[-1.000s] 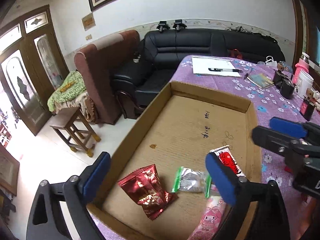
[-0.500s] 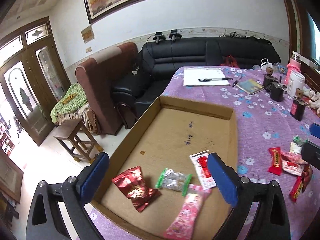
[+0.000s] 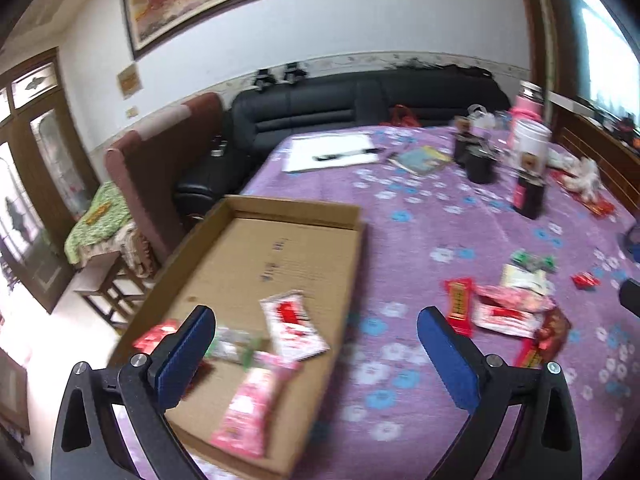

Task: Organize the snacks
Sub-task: 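Return both tools to the snacks and approach the red candy bar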

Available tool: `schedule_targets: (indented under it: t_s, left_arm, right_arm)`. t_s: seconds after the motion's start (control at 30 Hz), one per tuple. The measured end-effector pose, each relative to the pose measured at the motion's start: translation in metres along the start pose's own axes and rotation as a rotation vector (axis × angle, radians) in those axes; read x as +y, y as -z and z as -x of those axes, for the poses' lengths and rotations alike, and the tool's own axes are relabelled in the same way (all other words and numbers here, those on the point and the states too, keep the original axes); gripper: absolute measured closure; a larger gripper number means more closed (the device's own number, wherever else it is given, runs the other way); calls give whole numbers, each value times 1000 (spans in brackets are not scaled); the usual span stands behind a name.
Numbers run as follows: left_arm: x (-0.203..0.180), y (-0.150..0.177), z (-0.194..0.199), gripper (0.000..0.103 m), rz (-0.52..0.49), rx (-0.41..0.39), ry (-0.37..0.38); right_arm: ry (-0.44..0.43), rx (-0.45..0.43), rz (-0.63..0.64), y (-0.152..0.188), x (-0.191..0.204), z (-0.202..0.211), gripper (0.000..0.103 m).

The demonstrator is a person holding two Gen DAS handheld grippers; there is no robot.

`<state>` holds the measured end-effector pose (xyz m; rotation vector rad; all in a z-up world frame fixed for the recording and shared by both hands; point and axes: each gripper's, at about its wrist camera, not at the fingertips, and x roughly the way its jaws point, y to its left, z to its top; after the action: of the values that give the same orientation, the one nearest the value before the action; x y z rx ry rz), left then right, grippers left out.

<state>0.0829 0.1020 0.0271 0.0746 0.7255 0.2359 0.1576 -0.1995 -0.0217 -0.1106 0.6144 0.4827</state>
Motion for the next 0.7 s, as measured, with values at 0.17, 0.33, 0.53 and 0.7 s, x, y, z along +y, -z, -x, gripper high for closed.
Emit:
schedule_targets:
  t_s: [0.17,0.33,0.53,0.7]
  left_arm:
    - [-46,3,-7,1,-91,12,84]
    - [-78,0,-28,1,-151,45,124]
    - [-88,-5,-56,1,-139,93,196]
    - [-95,-6,-73,1,-167,116,223]
  right_arm:
    - [80,24,-15,17,-39,-1,14]
    - [149,53,0,31,-67,-10,15]
    - [174,95,-19,41,-96,-24,15]
    - [162,117,33,42,-98,-43,15]
